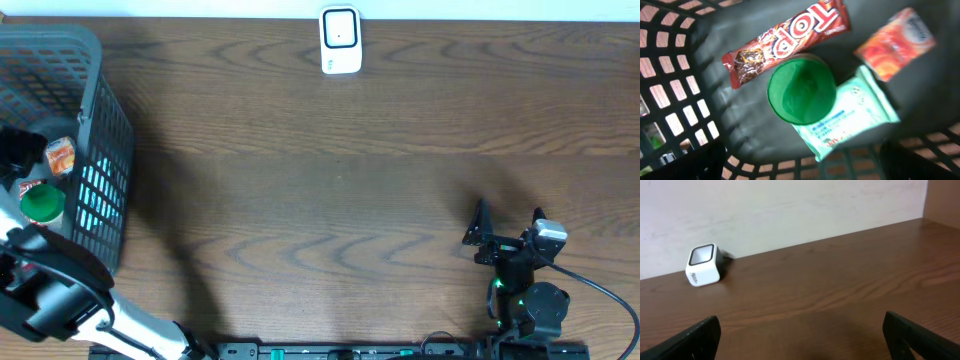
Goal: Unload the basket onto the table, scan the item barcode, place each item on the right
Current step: 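Grasp the green-capped bottle in the basket with the left gripper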
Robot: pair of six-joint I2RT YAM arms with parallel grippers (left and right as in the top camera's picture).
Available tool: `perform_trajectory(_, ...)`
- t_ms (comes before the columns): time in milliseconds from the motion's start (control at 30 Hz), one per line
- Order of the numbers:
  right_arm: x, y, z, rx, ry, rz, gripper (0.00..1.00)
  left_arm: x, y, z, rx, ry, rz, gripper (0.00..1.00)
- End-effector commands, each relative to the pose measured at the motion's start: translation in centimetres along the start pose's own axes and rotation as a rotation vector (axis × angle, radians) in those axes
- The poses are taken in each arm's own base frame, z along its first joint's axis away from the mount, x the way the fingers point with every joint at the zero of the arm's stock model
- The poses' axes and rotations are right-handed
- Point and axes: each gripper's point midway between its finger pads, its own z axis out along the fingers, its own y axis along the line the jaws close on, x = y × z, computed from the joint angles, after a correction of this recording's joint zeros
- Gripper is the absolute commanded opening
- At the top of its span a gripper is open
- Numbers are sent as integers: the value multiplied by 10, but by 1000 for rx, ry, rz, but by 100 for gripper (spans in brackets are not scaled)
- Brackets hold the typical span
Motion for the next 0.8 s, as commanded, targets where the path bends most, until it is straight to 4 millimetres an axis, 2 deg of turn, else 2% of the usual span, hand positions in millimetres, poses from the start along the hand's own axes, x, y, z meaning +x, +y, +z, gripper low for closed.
perform_trajectory(0, 2, -1, 0, 6, 4, 7, 99, -3, 9, 16, -59, -2, -18, 98)
perform_trajectory(167, 2, -1, 0, 6, 4, 7, 99, -6, 5, 26, -50, -18, -21, 98)
perform_trajectory(433, 2, -1, 0, 6, 4, 7, 99, -7, 22, 46, -102, -17, -64, 98)
perform_trajectory(633, 2, -1, 0, 6, 4, 7, 99, -2, 23, 67, -103, -11, -59, 98)
perform_trajectory(767, 2, -1, 0, 6, 4, 7, 99, -2, 22, 70, -99, -15, -60, 98)
